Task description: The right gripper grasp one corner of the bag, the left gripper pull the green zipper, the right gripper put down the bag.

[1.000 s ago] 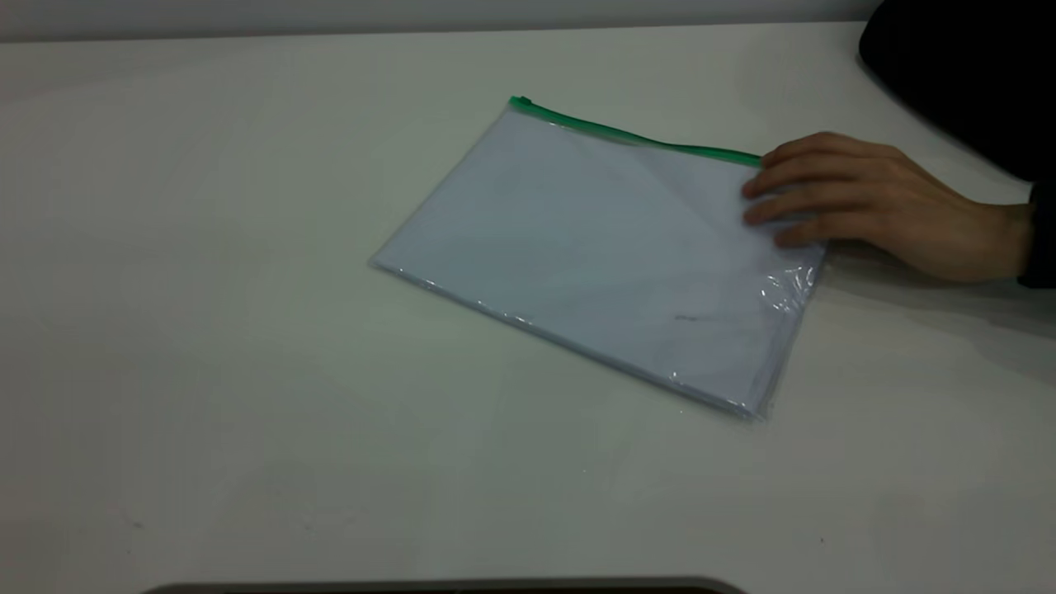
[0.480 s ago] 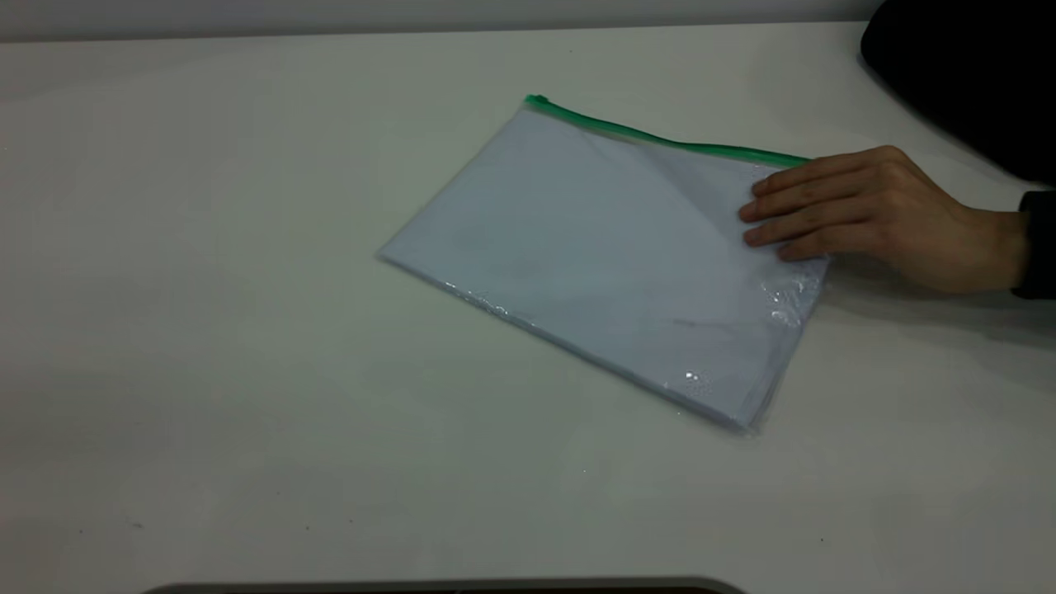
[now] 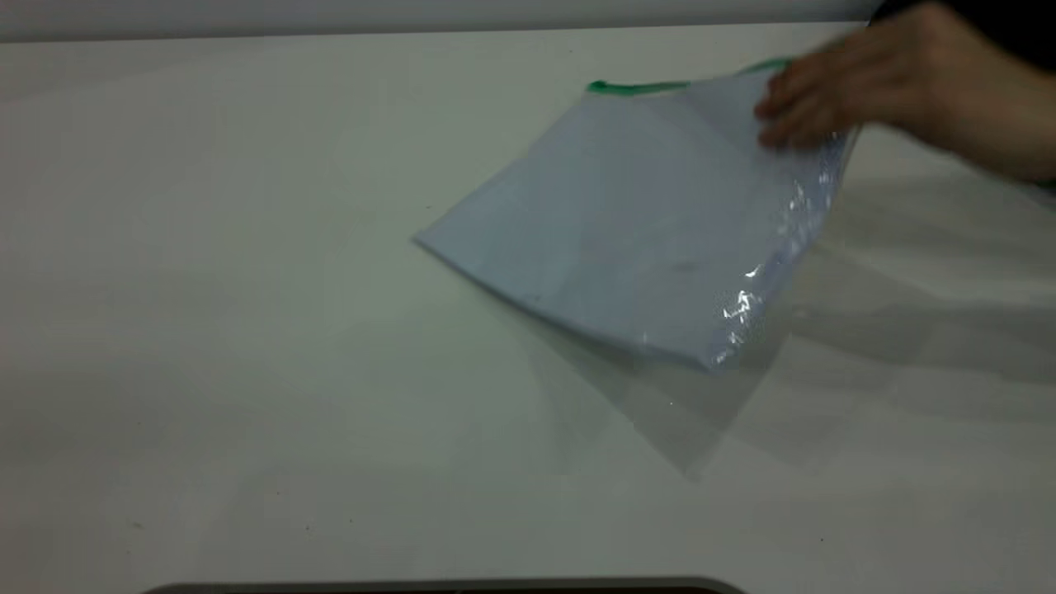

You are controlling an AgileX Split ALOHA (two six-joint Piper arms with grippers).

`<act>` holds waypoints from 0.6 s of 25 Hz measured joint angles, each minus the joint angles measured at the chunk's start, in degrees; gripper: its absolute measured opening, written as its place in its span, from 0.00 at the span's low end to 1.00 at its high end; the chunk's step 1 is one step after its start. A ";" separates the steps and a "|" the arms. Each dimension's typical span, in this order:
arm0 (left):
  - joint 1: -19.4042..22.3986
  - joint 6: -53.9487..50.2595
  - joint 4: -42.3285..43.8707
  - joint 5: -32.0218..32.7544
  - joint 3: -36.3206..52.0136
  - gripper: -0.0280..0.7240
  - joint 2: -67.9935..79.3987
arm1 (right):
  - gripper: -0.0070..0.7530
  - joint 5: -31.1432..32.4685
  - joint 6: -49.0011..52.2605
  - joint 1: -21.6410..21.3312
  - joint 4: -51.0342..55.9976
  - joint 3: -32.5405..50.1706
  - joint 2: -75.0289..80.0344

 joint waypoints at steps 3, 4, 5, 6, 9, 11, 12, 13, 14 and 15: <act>0.00 0.00 -0.05 -0.01 0.00 0.70 0.00 | 0.75 -0.48 0.07 0.00 -0.20 1.17 0.00; 0.00 0.00 -0.05 -0.01 0.00 0.70 0.00 | 0.75 -0.65 0.07 0.00 -0.20 1.22 0.00; 0.00 -0.02 -0.05 -0.01 0.00 0.70 0.00 | 0.75 -0.70 0.08 0.00 -0.20 1.22 0.00; 0.00 -0.02 -0.05 -0.01 0.00 0.70 0.00 | 0.75 -0.70 0.08 0.00 -0.20 1.22 0.00; 0.00 -0.02 -0.05 -0.01 0.00 0.70 0.00 | 0.75 -0.70 0.13 0.00 -0.26 1.22 0.00; 0.00 -0.02 -0.05 -0.06 0.00 0.70 0.00 | 0.75 -0.70 0.13 0.00 -0.26 1.22 0.00; 0.00 -0.02 -0.05 -0.06 0.00 0.70 0.00 | 0.75 -0.70 0.13 0.00 -0.26 1.22 0.00; 0.00 -0.02 -0.05 -0.06 0.00 0.70 0.00 | 0.75 -0.70 0.13 0.00 -0.26 1.22 0.00; 0.00 -0.02 -0.05 -0.06 0.00 0.70 0.00 | 0.75 -0.70 0.13 0.00 -0.26 1.22 0.00; 0.00 -0.07 -0.05 -0.06 0.00 0.70 -0.06 | 0.75 -0.72 0.13 0.00 -0.26 1.22 0.00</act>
